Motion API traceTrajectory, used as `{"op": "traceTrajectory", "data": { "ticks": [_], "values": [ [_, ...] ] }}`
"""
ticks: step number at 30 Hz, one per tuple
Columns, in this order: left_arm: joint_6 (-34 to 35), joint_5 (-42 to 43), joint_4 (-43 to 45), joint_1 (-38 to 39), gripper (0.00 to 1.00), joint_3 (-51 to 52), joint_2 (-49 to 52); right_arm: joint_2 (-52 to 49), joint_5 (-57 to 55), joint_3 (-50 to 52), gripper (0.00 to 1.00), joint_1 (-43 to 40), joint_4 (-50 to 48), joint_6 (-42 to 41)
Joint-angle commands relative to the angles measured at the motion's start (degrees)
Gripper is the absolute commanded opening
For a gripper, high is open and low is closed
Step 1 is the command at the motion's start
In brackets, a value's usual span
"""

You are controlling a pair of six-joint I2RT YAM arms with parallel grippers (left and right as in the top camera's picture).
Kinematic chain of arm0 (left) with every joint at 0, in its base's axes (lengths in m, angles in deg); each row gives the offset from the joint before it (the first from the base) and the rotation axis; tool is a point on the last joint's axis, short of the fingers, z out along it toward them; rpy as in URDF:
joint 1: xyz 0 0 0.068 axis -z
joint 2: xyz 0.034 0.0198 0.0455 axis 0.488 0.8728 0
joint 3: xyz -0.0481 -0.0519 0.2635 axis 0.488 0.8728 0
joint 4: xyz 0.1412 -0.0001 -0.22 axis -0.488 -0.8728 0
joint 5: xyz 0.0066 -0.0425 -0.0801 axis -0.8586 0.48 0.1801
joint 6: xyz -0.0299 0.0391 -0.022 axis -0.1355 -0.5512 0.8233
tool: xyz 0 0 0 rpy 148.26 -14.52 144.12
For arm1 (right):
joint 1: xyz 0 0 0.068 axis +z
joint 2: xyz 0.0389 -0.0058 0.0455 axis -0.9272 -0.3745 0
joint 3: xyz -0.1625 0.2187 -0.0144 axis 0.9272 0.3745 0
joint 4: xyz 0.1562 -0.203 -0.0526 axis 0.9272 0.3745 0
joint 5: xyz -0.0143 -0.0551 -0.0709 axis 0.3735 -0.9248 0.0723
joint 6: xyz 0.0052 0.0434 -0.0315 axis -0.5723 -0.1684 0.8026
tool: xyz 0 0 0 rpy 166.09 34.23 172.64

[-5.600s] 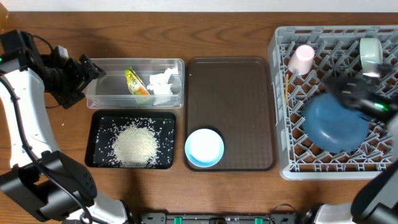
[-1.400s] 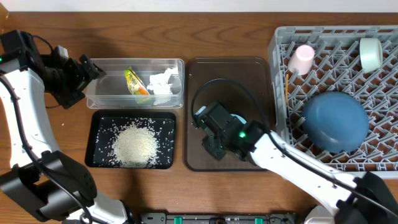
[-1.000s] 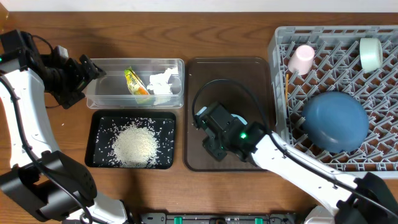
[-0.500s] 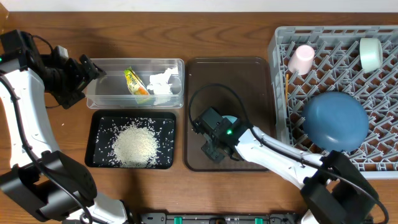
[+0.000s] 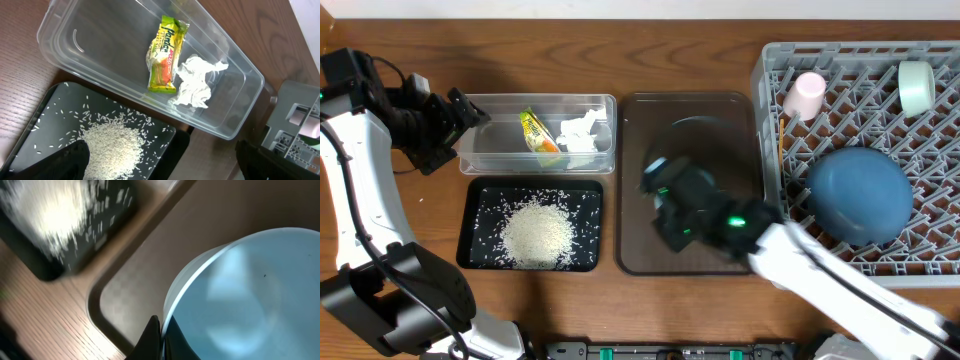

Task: Sort waste into correct bins and load items into the dishwasher rack
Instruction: 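Carry the light blue bowl to the rack's right side and release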

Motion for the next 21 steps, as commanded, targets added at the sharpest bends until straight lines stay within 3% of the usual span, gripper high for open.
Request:
{"op": "traceTrajectory", "data": {
  "ticks": [1, 7, 15, 21],
  "values": [
    [-0.4, 0.1, -0.2, -0.2, 0.96, -1.3, -1.0, 7.7, 2.6, -1.5, 0.01, -7.6, 0.9, -2.3],
    [-0.4, 0.1, -0.2, -0.2, 0.96, -1.3, -1.0, 15.4, 23.4, -1.5, 0.01, -33.9, -0.1, 1.8],
    [-0.4, 0.1, -0.2, -0.2, 0.96, -1.3, -1.0, 7.8, 63.3, -1.5, 0.01, -69.0, -8.1, 4.9],
    [-0.4, 0.1, -0.2, -0.2, 0.96, -1.3, -1.0, -4.6, 81.5, -1.5, 0.01, -80.2, -19.3, 3.3]
  ]
}}
